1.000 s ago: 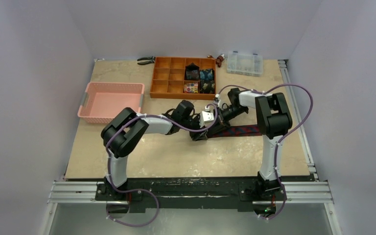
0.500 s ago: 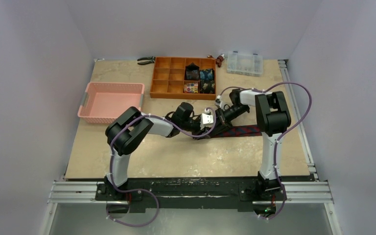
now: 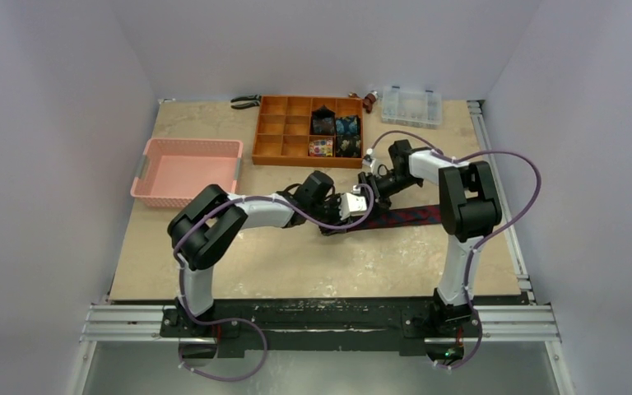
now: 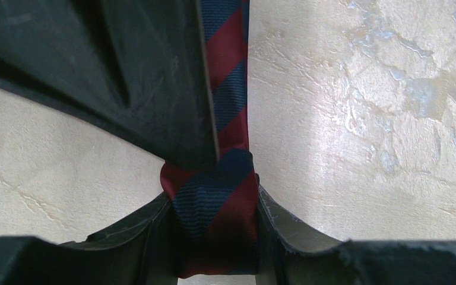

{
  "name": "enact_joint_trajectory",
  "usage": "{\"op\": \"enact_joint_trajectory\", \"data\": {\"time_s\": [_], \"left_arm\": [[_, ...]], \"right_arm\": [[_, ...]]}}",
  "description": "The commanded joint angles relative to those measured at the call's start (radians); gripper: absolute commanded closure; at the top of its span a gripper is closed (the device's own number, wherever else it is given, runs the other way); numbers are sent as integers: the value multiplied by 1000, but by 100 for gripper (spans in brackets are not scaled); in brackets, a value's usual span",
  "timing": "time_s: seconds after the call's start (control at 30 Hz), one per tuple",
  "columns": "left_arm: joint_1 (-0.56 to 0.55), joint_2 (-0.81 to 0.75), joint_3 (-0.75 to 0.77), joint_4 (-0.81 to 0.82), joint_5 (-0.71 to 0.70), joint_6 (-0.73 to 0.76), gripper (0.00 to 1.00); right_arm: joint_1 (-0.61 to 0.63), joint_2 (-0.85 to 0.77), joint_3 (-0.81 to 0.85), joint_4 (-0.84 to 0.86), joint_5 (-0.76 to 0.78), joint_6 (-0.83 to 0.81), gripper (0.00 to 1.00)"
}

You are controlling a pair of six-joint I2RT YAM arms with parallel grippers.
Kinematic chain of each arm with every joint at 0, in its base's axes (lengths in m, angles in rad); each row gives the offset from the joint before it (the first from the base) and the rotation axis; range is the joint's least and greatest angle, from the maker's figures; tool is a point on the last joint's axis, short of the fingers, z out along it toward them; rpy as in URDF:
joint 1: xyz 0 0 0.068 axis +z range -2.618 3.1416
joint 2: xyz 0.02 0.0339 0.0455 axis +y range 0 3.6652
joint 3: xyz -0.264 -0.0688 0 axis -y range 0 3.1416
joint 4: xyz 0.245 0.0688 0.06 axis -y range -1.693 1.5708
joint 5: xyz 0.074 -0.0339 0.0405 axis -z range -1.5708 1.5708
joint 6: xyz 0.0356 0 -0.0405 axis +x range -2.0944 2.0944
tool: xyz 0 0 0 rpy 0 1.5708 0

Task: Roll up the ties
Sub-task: Roll the tie at the center of the board.

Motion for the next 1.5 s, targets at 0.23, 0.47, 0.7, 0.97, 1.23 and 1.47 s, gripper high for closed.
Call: {"op": "enact_joint_trajectory", "data": {"time_s": [0.23, 0.47, 0.7, 0.97, 1.23, 1.47], "left_arm": [[-27, 72, 45, -268, -133, 2, 78], [5, 63, 41, -201, -30, -62, 57], [59, 31, -75, 200, 182, -199, 45], [50, 118, -46, 421, 242, -307, 44], [42, 163, -54, 466, 245, -389, 60], [20, 40, -122, 142, 2, -31, 81]], "right_arm": [[57, 79, 12, 133, 5, 64, 63], [36, 120, 12, 58, 103, -35, 100], [23, 136, -7, 57, 292, -83, 100], [30, 123, -12, 78, 414, -75, 100], [58, 114, -24, 114, 446, -55, 100], [42, 89, 67, 17, 277, -89, 71]]}}
